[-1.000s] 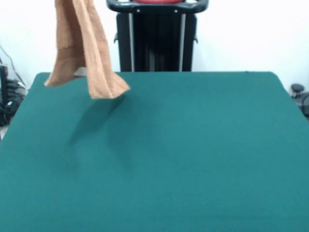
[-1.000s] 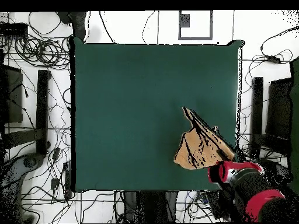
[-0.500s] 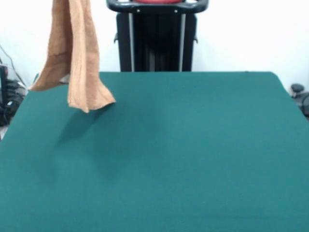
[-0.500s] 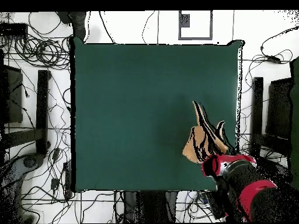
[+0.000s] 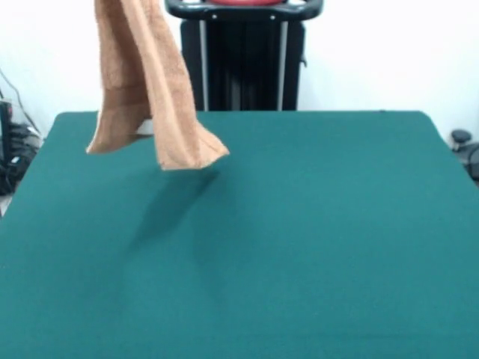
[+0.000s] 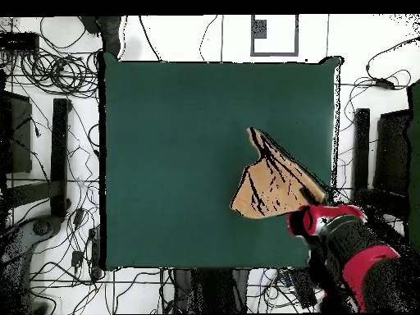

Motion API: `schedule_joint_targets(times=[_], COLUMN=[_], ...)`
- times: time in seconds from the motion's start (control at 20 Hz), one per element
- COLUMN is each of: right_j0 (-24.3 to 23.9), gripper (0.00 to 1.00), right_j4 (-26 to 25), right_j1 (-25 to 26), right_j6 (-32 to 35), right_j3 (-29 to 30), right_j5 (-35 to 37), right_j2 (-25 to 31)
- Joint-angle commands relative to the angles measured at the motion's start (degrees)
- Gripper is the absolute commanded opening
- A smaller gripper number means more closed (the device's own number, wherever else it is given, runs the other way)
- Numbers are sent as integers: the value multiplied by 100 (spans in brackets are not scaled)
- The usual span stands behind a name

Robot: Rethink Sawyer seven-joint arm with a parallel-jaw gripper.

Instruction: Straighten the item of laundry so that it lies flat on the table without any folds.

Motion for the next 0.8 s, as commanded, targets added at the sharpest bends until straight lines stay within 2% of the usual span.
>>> schedule_joint_targets(times=[0.05,0.15,0.35,0.4,0.5,0.55,0.65,0.8], right_j0=[-287,-271,-251,-267,-267,-264,-276,-226], gripper=[0,0,0,0,0,0,0,0], right_j4=[1484,1497,938,984,1603,2157,2710,2885], right_j1=[501,472,309,311,422,610,892,1012], right_j6=[-1786,-1811,-1283,-1341,-2003,-2556,-3127,-3285], right_j3=[778,805,740,746,793,800,758,712], right_j5=[-385,-442,-532,-552,-606,-507,-269,-168], right_j2=[1645,1645,1520,1562,1761,1898,2027,1995])
